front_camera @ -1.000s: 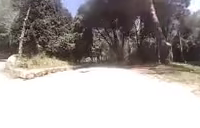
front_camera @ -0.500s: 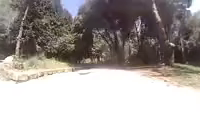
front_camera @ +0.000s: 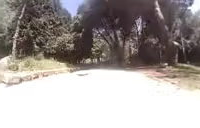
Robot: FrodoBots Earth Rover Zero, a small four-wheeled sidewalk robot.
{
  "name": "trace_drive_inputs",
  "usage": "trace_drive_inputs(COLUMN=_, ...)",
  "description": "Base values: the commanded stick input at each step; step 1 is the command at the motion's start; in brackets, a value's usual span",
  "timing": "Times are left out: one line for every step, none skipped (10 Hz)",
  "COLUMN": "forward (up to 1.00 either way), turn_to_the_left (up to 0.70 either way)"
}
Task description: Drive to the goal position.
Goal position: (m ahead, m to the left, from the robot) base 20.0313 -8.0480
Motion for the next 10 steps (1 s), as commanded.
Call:
trace_drive_inputs(forward=0.85, turn_to_the_left=0.0)
trace_drive_inputs(forward=0.85, turn_to_the_left=0.0)
trace_drive_inputs(forward=0.85, turn_to_the_left=0.0)
trace_drive_inputs(forward=0.85, turn_to_the_left=0.0)
trace_drive_inputs(forward=0.85, turn_to_the_left=0.0)
trace_drive_inputs(forward=0.85, turn_to_the_left=0.0)
trace_drive_inputs(forward=0.85, turn_to_the_left=0.0)
trace_drive_inputs(forward=0.85, turn_to_the_left=0.0)
trace_drive_inputs(forward=0.85, turn_to_the_left=0.0)
trace_drive_inputs(forward=0.85, turn_to_the_left=0.0)
